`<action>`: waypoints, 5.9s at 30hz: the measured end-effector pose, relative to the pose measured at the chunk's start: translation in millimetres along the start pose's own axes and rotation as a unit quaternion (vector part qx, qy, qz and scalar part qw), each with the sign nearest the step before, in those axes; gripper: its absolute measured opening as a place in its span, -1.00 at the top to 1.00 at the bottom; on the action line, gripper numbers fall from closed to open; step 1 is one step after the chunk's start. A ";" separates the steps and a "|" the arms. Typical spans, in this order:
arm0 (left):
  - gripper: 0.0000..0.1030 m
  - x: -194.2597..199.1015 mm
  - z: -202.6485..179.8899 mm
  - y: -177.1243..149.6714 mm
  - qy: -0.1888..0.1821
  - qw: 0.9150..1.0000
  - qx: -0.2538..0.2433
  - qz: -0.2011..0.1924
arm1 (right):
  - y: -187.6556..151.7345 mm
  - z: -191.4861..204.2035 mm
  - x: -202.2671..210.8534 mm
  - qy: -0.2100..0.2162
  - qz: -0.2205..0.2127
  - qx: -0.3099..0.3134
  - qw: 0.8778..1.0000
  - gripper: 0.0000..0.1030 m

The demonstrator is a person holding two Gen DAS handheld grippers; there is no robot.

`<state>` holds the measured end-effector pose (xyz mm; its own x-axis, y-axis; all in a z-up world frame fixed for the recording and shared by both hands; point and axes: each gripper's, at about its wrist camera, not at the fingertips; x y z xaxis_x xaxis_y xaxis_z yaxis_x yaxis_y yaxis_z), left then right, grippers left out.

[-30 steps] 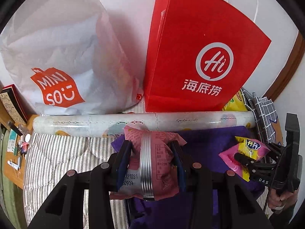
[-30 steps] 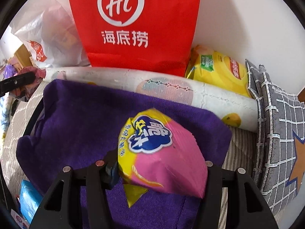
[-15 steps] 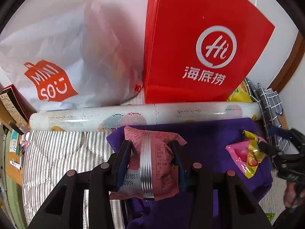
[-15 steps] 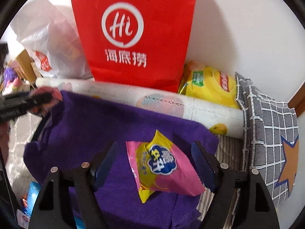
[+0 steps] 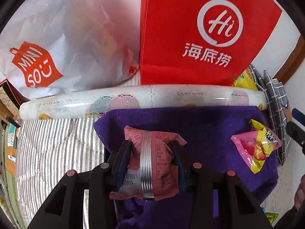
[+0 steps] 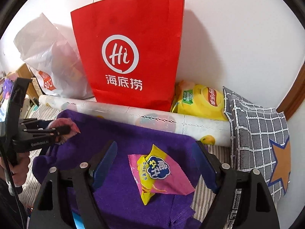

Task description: Organize snacks

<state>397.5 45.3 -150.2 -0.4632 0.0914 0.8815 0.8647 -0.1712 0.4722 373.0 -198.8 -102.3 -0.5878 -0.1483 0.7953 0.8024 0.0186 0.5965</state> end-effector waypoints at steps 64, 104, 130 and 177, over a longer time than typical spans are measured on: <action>-0.60 193.7 -68.2 -27.9 0.021 0.980 -0.082 -0.180 | -178.2 -29.2 138.2 -0.035 -0.040 -0.119 0.991 -0.63; -0.27 90.5 -42.9 -209.0 -0.018 0.996 -0.085 -0.022 | -254.1 -42.5 89.8 -0.027 -0.029 -0.120 0.992 0.10; 0.12 79.9 -17.9 -219.2 0.029 0.997 -0.048 -0.058 | -254.5 -45.7 88.6 -0.018 -0.029 -0.126 0.991 0.08; 0.32 217.9 -35.3 -180.9 0.010 0.976 0.011 -0.218 | -175.5 4.6 190.8 0.005 -0.142 -0.094 0.985 0.17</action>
<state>133.2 61.6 -43.6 -0.7922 0.1309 0.5961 0.5877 -0.0999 0.8029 119.5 -225.8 -54.7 -0.7917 -0.1299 0.5969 0.6104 -0.2089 0.7641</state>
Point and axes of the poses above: each gripper's, at about its wrist camera, not at the fingertips, and x roughly against the way its jaws point, z to its left, y to its top, and after that the axes turned 12 degrees about -x, right-handed
